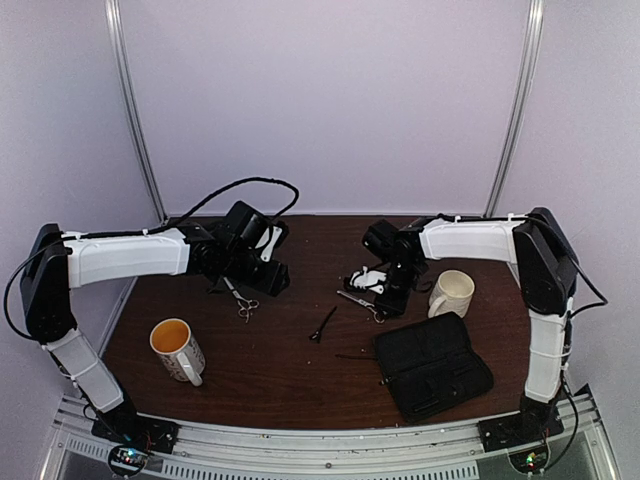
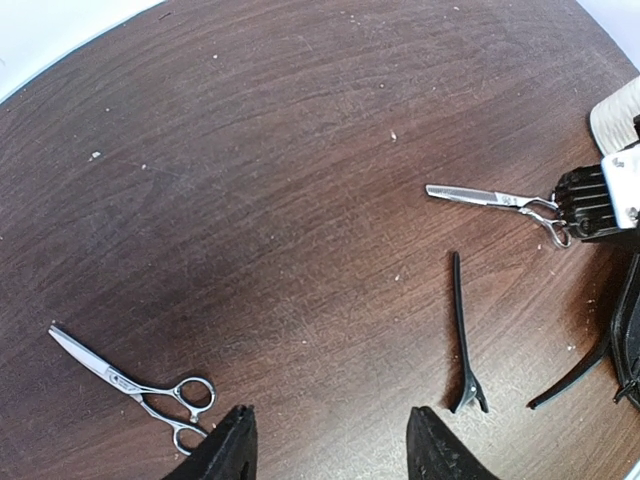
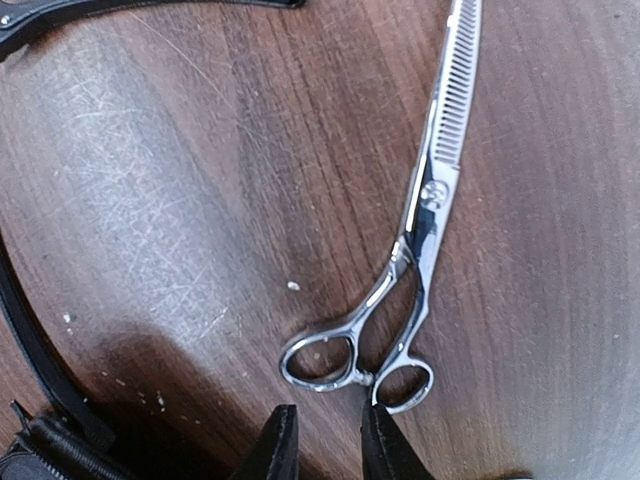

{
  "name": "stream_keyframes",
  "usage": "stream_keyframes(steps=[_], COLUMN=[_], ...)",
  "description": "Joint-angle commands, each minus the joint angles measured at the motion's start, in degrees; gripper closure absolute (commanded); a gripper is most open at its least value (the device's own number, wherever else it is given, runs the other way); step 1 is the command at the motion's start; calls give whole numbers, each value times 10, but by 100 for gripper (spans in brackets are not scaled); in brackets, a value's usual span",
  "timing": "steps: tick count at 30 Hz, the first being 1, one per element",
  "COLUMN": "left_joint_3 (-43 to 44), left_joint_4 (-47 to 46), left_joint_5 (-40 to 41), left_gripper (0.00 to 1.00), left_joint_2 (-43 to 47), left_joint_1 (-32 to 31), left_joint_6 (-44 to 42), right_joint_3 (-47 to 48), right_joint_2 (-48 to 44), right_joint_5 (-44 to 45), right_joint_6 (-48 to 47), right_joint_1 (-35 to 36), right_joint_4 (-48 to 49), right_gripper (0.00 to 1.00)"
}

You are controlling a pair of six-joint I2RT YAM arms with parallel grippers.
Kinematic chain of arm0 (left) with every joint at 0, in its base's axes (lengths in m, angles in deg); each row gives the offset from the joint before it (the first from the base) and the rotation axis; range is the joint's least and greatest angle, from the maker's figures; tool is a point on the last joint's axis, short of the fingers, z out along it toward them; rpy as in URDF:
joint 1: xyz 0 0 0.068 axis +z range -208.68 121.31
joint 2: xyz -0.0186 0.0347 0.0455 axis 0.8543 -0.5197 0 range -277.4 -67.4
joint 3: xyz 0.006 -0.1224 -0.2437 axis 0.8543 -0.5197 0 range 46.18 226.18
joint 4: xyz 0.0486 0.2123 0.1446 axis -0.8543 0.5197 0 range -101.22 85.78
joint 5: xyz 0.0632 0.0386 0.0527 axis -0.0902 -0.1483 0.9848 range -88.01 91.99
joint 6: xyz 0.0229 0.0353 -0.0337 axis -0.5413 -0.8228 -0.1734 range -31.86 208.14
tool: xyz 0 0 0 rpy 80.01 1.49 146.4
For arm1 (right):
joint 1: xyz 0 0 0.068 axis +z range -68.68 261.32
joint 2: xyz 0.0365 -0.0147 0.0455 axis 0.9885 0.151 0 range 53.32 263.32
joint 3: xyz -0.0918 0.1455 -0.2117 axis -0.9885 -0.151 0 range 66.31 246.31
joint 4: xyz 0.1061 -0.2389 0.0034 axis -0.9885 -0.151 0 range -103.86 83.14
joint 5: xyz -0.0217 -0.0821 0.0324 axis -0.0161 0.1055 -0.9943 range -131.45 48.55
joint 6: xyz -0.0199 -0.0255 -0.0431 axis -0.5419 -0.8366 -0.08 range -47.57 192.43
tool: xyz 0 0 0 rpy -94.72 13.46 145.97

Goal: Sort the hair-cutting tools

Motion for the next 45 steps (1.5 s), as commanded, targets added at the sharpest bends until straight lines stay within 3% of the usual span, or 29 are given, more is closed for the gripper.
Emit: stream_keyframes(steps=[1,15,21,27,45], left_joint_3=[-6,-5,-3,-1,-15], left_joint_4=[-25,-29,-27,-27,-40], left_joint_5=[-7,-16,-18,-22,-49], left_gripper=[46,46,46,46,47], left_joint_2=[6,-8,-9,-11,9], left_joint_1=[0,0,0,0,-7], left_joint_6=[-2,-4,-8,-9,-3], right_joint_3=[17,57,54,42,13], right_joint_2=[25,72,81,85,-103], right_joint_5=[-12,-4,15,22,51], right_joint_6=[1,-26,-30,-39,-82], right_joint_1=[-1,0,0,0,0], right_joint_4=[9,-7,-13,-9,-46], right_gripper=[76,84,81,96,100])
